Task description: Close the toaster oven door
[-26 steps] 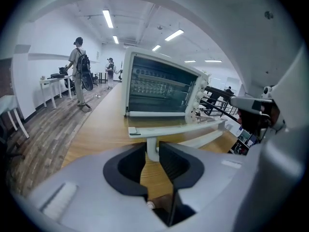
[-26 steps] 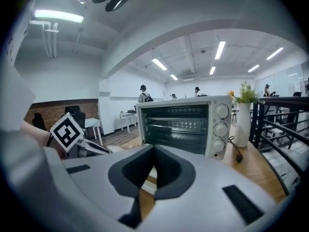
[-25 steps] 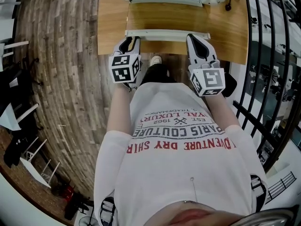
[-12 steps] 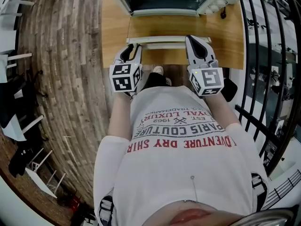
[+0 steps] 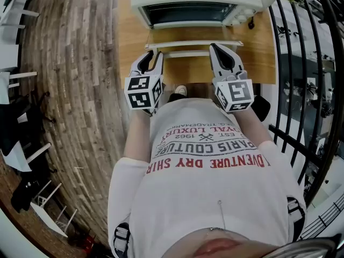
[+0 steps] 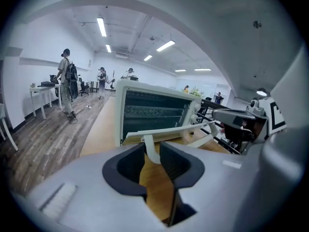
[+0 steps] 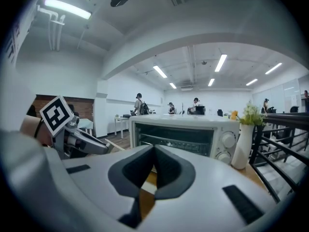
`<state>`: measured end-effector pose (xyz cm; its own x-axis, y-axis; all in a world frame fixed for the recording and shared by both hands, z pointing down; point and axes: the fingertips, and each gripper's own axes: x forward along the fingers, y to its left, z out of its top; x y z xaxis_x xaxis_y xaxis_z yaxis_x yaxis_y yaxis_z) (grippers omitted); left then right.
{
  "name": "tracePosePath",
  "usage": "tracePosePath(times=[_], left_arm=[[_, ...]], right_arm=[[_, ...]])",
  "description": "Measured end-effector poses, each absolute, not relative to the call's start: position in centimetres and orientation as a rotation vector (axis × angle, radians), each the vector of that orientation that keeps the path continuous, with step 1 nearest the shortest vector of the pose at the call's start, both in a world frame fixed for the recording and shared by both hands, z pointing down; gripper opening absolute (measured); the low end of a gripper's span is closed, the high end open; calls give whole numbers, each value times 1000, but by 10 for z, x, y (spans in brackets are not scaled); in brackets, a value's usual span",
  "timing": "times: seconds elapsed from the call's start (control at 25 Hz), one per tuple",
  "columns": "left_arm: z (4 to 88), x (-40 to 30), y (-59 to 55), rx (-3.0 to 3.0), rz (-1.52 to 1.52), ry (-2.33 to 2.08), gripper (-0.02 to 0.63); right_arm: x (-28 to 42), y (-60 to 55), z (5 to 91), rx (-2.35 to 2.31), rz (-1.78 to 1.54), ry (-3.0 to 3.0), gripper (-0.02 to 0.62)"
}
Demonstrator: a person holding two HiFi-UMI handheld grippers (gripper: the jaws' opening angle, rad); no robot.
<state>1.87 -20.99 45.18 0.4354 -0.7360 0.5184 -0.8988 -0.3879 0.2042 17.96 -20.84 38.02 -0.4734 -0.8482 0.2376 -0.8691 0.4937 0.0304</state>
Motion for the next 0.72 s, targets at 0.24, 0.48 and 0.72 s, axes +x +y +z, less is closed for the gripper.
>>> tracePosePath(times=[0.24,0.48,0.72], left_arm=[[431,20,-233,2278,400,-1351,106],[420,18,-243,2312,348,-1332,109],[413,18,-254,2325,294,-1339,109]], right_arm=[[179,-217,373,1518,109,-2506,-12],[174,-220,361,1557,65,-2506,-12],[167,-222,356,1579,37,-2508,-12]])
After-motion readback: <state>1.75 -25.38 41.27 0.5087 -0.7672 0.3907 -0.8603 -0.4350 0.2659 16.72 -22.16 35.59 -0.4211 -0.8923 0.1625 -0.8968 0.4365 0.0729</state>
